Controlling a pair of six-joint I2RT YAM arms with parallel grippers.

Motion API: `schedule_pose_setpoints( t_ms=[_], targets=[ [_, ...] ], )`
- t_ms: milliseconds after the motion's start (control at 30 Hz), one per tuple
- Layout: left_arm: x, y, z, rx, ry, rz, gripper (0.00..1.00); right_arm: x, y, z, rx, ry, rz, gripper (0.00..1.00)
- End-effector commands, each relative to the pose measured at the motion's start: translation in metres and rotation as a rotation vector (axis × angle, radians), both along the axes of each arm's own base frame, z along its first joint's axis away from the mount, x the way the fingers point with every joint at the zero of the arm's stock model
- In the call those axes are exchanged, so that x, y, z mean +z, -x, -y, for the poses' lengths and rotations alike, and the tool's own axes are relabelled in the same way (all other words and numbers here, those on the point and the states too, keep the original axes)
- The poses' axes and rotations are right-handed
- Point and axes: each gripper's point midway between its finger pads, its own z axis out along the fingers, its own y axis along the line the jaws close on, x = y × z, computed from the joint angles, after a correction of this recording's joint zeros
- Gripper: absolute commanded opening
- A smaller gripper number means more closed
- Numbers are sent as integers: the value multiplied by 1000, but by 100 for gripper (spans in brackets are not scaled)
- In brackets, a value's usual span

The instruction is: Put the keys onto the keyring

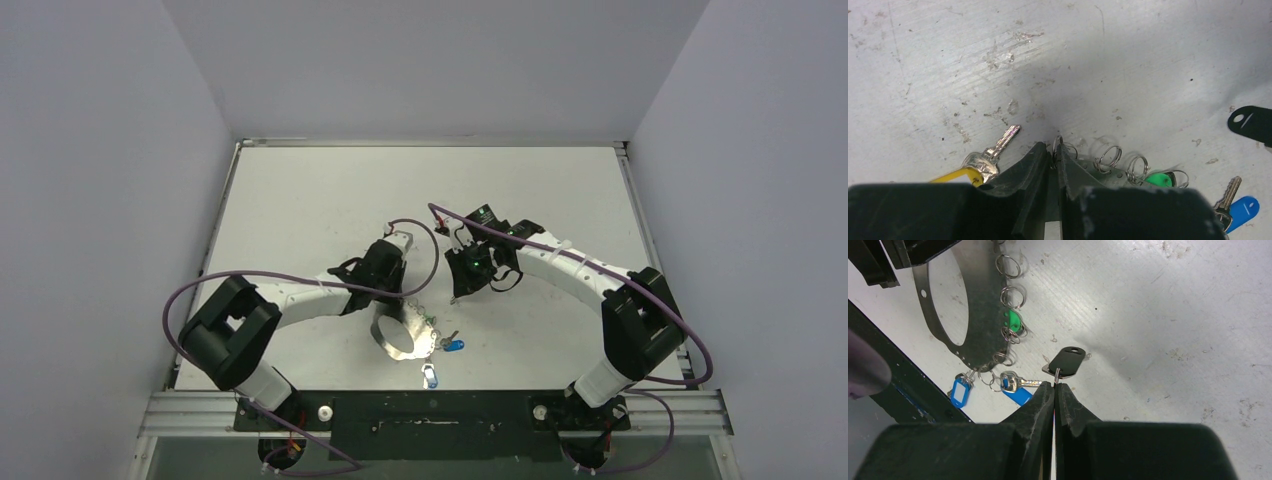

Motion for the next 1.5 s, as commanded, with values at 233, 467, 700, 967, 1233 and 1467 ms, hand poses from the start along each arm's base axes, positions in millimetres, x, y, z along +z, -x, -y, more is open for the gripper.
schedule_pose_setpoints(
  t_ms=[233, 467, 700, 967, 1233, 1467],
  targets=[
    [39, -5, -12, 24, -14, 93, 18, 18, -6, -4, 5, -40, 53, 0],
    [54, 1, -8, 2, 49, 125, 29, 18, -7, -4, 8, -41, 52, 0],
    [64, 9, 18, -137, 161, 147, 29, 17, -7, -4, 9, -39, 47, 0],
    [52, 19, 40, -246, 253, 57, 35, 18, -6, -4, 8, -38, 48, 0],
    [36, 18, 38, -226, 264, -50, 43, 18, -5, -4, 11, -38, 45, 0],
    [25, 16, 38, -216, 275, -96, 43, 19, -5, -3, 10, -38, 48, 0]
  ],
)
